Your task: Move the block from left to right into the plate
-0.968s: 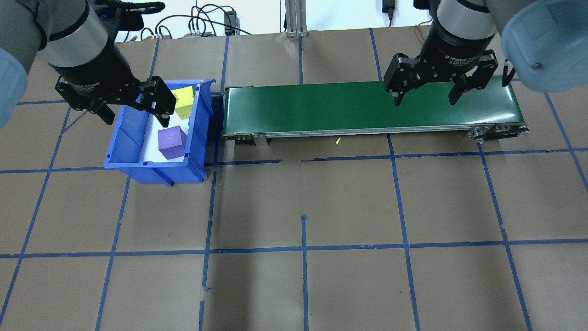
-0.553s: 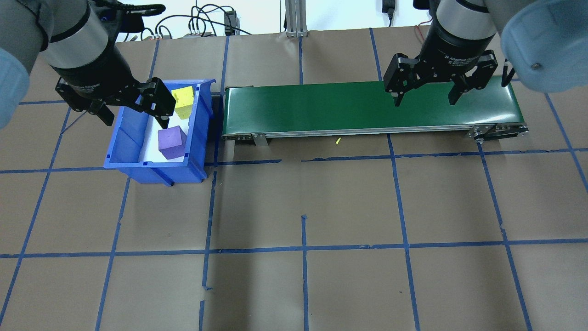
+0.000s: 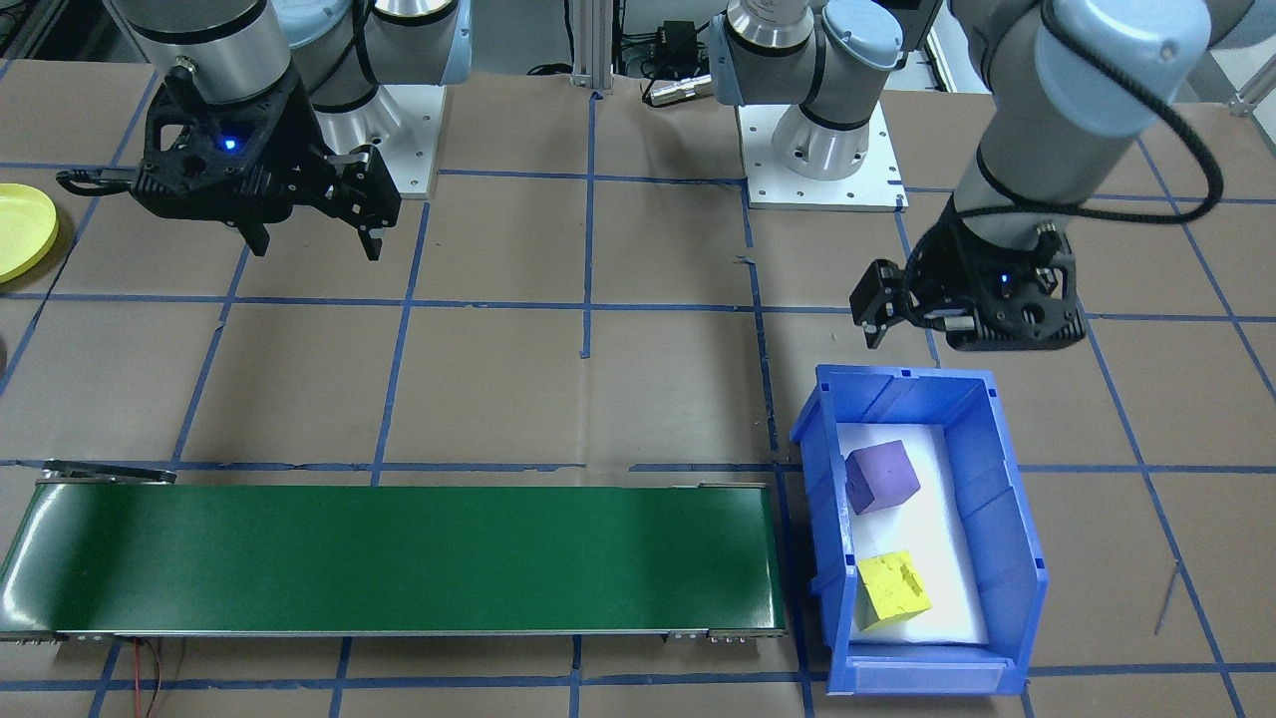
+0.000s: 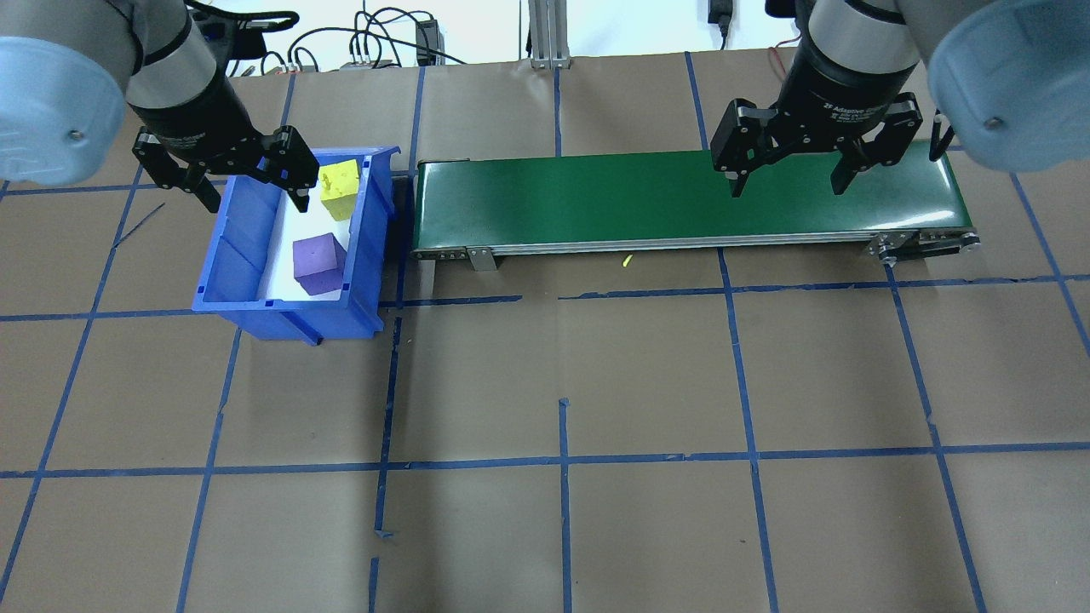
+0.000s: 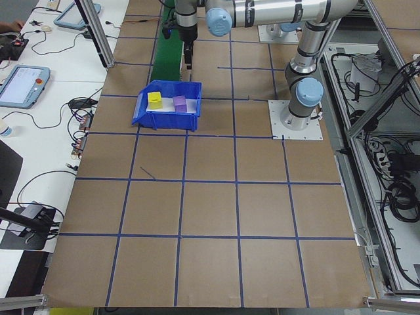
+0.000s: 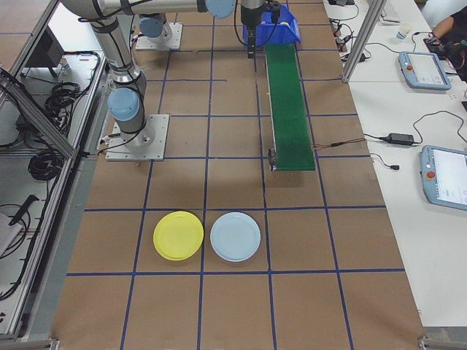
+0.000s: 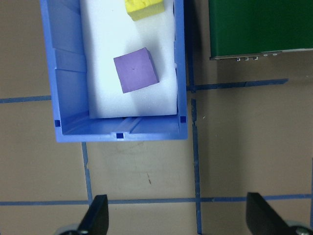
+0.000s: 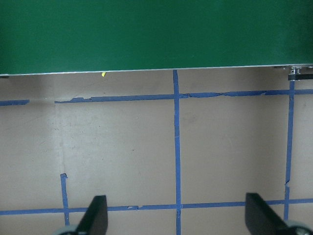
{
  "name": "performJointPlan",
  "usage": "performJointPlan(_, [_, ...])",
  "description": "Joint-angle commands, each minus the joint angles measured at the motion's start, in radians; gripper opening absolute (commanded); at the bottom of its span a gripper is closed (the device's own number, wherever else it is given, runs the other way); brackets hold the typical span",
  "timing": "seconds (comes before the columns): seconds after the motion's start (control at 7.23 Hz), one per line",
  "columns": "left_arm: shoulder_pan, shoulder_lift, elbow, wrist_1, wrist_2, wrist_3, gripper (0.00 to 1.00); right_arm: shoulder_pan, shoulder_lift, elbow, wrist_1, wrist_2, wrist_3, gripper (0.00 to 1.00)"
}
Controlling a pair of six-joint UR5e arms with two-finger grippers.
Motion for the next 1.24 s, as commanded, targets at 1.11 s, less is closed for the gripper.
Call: performJointPlan(1.11, [0.089, -0.243, -0.120, 0.296, -0.073, -0.145, 1.00, -0.003, 0.000, 0.002, 0.002, 0.000, 0.000, 1.00])
